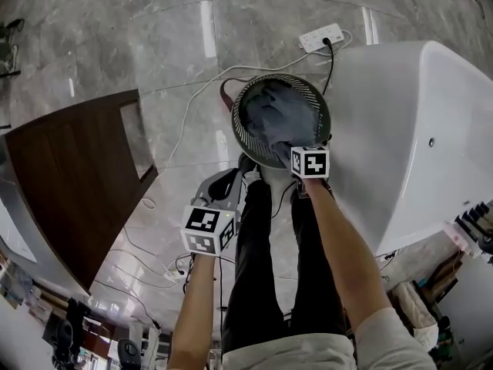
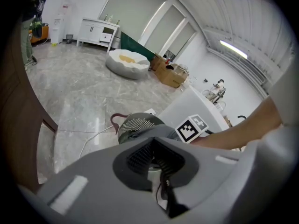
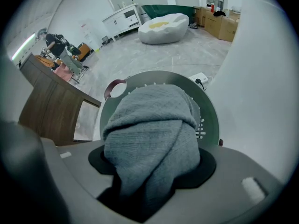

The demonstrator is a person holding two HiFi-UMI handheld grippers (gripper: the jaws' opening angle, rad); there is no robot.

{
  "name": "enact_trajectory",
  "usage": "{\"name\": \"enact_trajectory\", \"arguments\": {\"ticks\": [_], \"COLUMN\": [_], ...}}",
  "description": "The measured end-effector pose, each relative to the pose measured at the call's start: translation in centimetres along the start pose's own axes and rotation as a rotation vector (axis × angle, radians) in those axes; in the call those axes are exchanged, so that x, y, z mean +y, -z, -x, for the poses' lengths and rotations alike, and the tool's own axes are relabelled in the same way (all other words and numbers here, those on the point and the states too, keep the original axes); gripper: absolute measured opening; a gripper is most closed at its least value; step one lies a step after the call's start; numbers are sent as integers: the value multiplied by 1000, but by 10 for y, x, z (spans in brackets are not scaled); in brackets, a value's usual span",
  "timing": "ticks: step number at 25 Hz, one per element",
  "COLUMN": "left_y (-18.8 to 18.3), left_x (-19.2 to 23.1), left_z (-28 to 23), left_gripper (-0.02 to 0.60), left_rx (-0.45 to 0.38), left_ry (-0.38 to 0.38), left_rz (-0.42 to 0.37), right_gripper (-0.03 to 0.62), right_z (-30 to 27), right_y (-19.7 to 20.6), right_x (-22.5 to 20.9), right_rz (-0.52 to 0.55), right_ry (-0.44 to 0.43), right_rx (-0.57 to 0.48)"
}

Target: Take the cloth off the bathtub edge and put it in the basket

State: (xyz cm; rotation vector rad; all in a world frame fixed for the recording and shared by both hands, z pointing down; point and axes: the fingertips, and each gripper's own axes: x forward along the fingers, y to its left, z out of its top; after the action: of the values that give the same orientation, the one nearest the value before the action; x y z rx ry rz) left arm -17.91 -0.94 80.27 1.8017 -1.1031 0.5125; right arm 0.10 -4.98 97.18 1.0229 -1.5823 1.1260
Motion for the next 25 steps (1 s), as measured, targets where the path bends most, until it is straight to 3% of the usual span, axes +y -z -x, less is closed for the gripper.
{"name": "enact_trajectory", "arguments": {"ticks": [11, 17, 25], "left_y": [-28, -23, -18], "left_x": [-3, -11, -15], "left_z": [-10, -10, -8], "left_gripper": [58, 58, 58], "left_rx": [-18, 0, 2], "left_ry": [21, 34, 40], "left_rz": [-20, -39, -28], "right_gripper": [284, 308, 307], "right_z": [7, 15, 26], "right_y": [-15, -25, -30], "right_x": [6, 14, 19], "right_rz": [-38, 3, 18], "right_ry": [-6, 32, -1], "right_rx": [-17, -65, -75]}}
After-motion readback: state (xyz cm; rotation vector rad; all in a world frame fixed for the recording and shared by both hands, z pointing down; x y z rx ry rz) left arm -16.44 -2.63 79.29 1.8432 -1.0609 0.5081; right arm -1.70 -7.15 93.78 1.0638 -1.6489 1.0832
